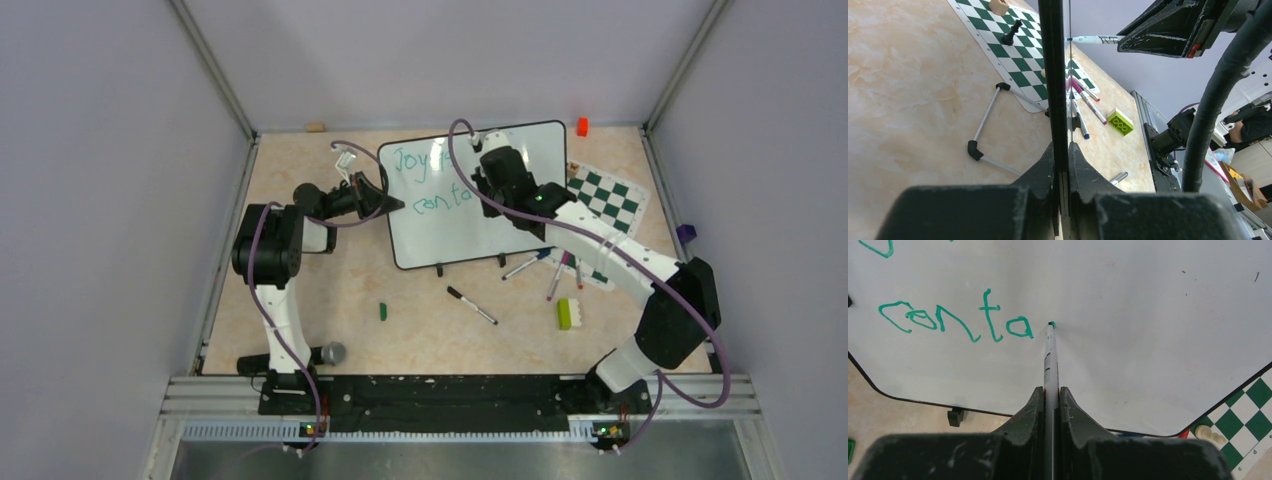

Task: Write a sentence on the whiteboard

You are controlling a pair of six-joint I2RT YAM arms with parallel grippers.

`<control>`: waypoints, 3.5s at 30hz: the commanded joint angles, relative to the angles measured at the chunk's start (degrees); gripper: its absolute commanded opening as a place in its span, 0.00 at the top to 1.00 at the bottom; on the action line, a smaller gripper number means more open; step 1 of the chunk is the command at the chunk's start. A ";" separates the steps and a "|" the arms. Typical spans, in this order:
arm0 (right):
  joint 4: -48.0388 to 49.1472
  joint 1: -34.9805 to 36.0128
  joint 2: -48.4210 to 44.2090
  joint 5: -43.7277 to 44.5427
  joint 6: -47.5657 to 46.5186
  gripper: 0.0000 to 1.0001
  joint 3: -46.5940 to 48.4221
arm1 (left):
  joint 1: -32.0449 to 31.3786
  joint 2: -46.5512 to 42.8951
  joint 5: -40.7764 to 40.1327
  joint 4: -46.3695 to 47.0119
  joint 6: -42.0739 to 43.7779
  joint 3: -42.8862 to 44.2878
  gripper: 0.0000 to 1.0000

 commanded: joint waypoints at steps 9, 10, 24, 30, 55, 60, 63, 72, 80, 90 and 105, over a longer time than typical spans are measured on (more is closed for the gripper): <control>-1.44 0.21 0.65 -2.89 -0.48 1.00 2.36 | -2.07 1.68 10.89 5.64 6.58 -0.66 1.00; -1.96 0.17 0.74 -2.63 -0.39 1.00 2.47 | -2.07 1.62 10.87 5.66 6.59 -0.67 1.00; -3.84 0.17 2.41 2.48 -0.21 1.00 5.84 | -2.07 1.63 10.91 5.68 6.58 -0.67 1.00; -3.84 0.13 3.77 2.43 -0.75 1.00 7.81 | -2.08 1.65 10.89 5.70 6.49 -0.59 1.00; -6.07 0.29 0.10 -0.36 0.72 1.00 0.28 | -2.11 1.44 11.03 5.68 6.59 -0.76 1.00; -4.49 0.39 0.05 -3.00 1.06 1.00 -0.70 | -2.15 1.46 11.01 5.69 6.59 -0.76 1.00; -3.24 0.39 0.31 -4.33 1.22 1.00 -0.16 | -2.15 1.44 10.87 5.70 6.59 -0.76 1.00; -4.02 0.32 0.40 -7.14 1.48 1.00 4.41 | -2.15 1.48 10.95 5.67 6.58 -0.76 1.00; -4.11 -1.11 -4.09 -7.12 1.82 1.00 3.59 | -2.16 1.48 10.99 5.68 6.56 -0.76 1.00; -3.59 -1.11 -2.44 2.59 1.07 1.00 6.08 | -2.16 1.47 10.95 5.67 6.67 -0.76 1.00; -2.04 -1.10 1.12 6.55 -0.48 1.00 7.69 | -2.13 1.63 10.95 5.68 6.59 -0.66 1.00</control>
